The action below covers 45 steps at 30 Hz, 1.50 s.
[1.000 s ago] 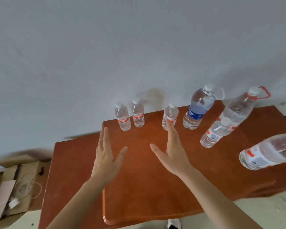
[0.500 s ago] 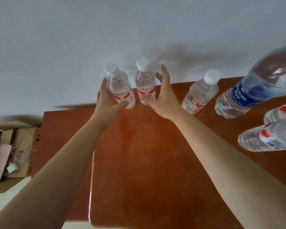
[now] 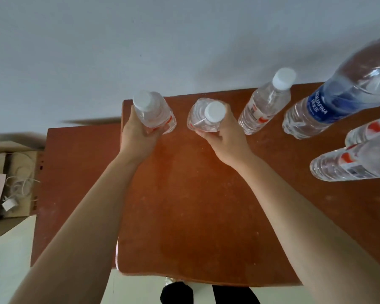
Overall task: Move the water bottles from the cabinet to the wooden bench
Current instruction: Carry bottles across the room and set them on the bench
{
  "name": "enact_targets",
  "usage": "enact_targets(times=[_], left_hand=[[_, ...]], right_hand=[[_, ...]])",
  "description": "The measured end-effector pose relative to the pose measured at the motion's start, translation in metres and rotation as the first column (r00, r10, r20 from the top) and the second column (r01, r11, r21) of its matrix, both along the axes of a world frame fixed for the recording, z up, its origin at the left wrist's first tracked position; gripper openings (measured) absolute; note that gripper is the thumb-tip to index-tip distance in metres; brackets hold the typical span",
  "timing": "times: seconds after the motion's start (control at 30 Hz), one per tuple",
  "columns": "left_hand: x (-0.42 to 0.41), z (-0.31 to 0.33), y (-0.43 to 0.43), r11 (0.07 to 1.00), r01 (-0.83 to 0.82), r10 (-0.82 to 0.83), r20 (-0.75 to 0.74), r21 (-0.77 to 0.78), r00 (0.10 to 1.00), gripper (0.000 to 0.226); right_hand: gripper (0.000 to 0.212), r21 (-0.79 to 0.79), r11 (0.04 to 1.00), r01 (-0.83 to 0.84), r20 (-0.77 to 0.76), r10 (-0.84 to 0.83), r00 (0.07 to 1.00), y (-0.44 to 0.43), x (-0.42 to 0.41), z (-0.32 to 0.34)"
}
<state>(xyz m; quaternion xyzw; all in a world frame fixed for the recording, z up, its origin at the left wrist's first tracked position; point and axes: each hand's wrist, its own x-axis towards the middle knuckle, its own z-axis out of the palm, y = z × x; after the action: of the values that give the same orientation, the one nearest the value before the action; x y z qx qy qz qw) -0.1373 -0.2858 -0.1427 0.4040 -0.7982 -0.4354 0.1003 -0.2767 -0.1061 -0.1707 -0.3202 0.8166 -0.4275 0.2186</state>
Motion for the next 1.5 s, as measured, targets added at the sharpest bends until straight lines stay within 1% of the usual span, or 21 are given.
enact_targets(times=[0.1,0.2,0.3,0.4,0.5,0.57,0.63,0.67,0.77,0.83,0.93,1.0,1.07,1.1,1.17,1.2,1.27,1.33,1.4,1.43,1.5], left_hand=[[0.021,-0.002,0.016,0.999,-0.023,0.023,-0.025,0.025,0.999,0.070],[0.049,-0.006,0.035,0.998,-0.039,0.041,-0.037,0.048,0.998,0.060],[0.079,-0.009,0.062,0.996,-0.020,0.022,-0.027,0.083,0.999,0.055],[0.109,-0.008,0.088,0.993,0.046,-0.044,-0.021,0.111,0.999,0.056],[0.146,0.002,0.112,0.979,0.097,-0.104,0.029,0.180,0.994,0.061],[0.166,0.015,0.126,0.974,0.123,-0.138,0.071,0.188,0.988,0.065],[0.187,0.034,0.138,0.983,0.137,-0.156,0.161,0.124,0.975,0.067],[0.202,0.048,0.141,0.988,0.139,-0.150,0.200,0.069,0.968,0.066],[0.236,0.087,0.137,0.991,0.120,-0.104,0.238,-0.052,0.966,0.064],[0.249,0.117,0.122,0.992,0.038,-0.009,0.240,-0.116,0.971,0.065],[0.263,0.179,0.094,0.960,-0.109,0.146,0.127,-0.259,0.981,0.065],[0.273,0.220,0.079,0.905,-0.223,0.251,0.033,-0.363,0.967,0.065],[0.287,0.254,0.074,0.827,-0.334,0.358,-0.036,-0.451,0.933,0.068],[0.299,0.271,0.075,0.770,-0.386,0.410,-0.069,-0.509,0.909,0.070],[0.321,0.292,0.083,0.643,-0.440,0.465,-0.138,-0.627,0.875,0.074],[0.339,0.302,0.091,0.566,-0.466,0.497,-0.171,-0.680,0.851,0.074],[0.370,0.314,0.107,0.463,-0.444,0.504,-0.184,-0.767,0.844,0.067],[0.404,0.323,0.126,0.365,-0.382,0.533,-0.146,-0.849,0.834,0.067],[0.449,0.331,0.147,0.280,-0.349,0.624,-0.107,-0.894,0.774,0.075],[0.464,0.333,0.153,0.268,-0.347,0.648,-0.098,-0.899,0.755,0.074],[0.503,0.339,0.165,0.227,-0.331,0.671,-0.099,-0.916,0.735,0.063]], right_hand=[[0.077,-0.025,0.998,0.055,0.062,-0.054,0.997,0.028,0.026,0.000],[0.071,-0.066,0.991,0.116,0.178,-0.103,0.979,0.057,0.054,0.004],[0.067,-0.058,0.985,0.160,0.256,-0.140,0.956,0.081,0.083,0.012],[0.072,-0.036,0.978,0.208,0.241,-0.193,0.951,0.097,0.111,0.015],[0.072,0.032,0.962,0.271,0.214,-0.272,0.938,0.108,0.148,0.026],[0.073,0.087,0.953,0.291,0.167,-0.302,0.939,0.113,0.173,0.038],[0.071,0.132,0.949,0.287,0.160,-0.306,0.938,0.123,0.196,0.053],[0.069,0.125,0.951,0.281,0.144,-0.298,0.944,0.126,0.208,0.066],[0.065,0.089,0.967,0.240,0.077,-0.247,0.966,0.126,0.217,0.109],[0.068,0.056,0.982,0.180,0.013,-0.181,0.983,0.115,0.208,0.140],[0.064,-0.052,0.998,0.044,-0.116,-0.050,0.992,0.080,0.181,0.201],[0.057,-0.134,0.990,-0.047,-0.191,0.020,0.981,0.049,0.168,0.237],[0.053,-0.223,0.966,-0.131,-0.264,0.069,0.962,0.024,0.166,0.269],[0.053,-0.280,0.942,-0.184,-0.301,0.096,0.949,0.010,0.171,0.286],[0.056,-0.360,0.892,-0.274,-0.333,0.152,0.931,-0.008,0.185,0.308],[0.059,-0.385,0.856,-0.344,-0.344,0.213,0.914,-0.022,0.198,0.319],[0.064,-0.401,0.796,-0.454,-0.393,0.298,0.870,-0.041,0.219,0.327],[0.066,-0.410,0.714,-0.568,-0.467,0.371,0.803,-0.056,0.249,0.335],[0.067,-0.419,0.616,-0.667,-0.532,0.429,0.730,-0.067,0.297,0.345],[0.069,-0.403,0.592,-0.697,-0.561,0.442,0.700,-0.069,0.315,0.347],[0.075,-0.389,0.542,-0.745,-0.596,0.468,0.652,-0.073,0.359,0.353]])
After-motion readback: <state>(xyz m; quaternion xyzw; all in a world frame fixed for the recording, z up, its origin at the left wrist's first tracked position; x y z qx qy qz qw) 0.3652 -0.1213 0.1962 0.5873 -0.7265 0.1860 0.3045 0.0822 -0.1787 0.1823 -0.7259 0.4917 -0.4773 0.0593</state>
